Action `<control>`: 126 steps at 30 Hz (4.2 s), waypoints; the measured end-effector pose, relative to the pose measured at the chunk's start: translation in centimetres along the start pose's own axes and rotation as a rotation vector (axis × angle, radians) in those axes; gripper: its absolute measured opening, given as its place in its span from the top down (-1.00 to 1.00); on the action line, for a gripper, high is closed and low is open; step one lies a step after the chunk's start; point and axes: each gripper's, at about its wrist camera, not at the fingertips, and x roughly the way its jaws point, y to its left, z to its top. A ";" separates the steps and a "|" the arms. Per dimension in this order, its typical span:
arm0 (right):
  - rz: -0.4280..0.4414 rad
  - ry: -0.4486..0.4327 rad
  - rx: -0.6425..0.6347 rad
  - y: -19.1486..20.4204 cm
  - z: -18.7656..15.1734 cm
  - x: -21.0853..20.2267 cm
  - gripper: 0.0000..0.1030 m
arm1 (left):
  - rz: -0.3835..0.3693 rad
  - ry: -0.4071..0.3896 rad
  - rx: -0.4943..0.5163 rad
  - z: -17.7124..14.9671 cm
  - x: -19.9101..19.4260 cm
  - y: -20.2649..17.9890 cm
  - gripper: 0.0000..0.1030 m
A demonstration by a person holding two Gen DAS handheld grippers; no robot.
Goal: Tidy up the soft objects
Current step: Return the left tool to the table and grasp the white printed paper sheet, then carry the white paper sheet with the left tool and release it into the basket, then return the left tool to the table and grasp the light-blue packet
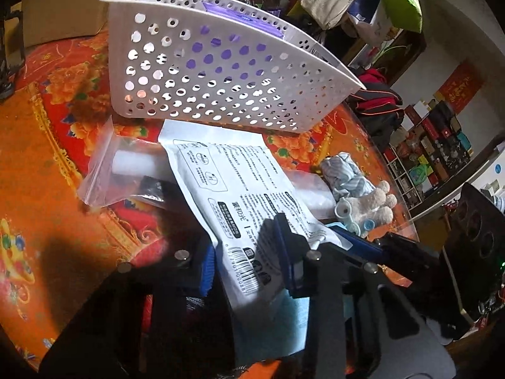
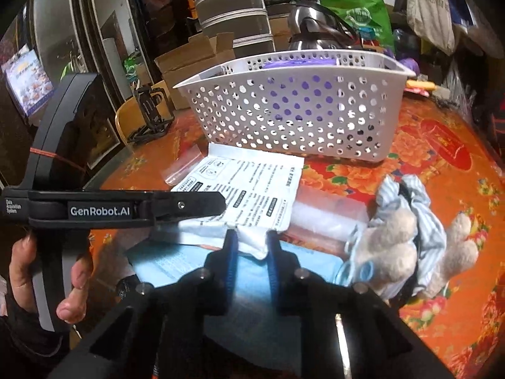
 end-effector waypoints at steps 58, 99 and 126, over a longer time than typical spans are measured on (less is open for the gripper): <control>-0.178 -0.051 -0.053 -6.1 18.1 6.6 -0.19 | 0.100 -0.143 0.004 21.3 1.6 2.5 -0.18; -0.056 -0.068 0.154 -2.5 -5.5 -5.6 -0.24 | 0.106 -0.109 0.117 -6.4 -5.5 -2.9 -0.51; -0.026 -0.013 0.056 -0.3 -4.0 -3.1 0.20 | 0.015 -0.103 0.129 -7.1 -3.4 -3.0 0.12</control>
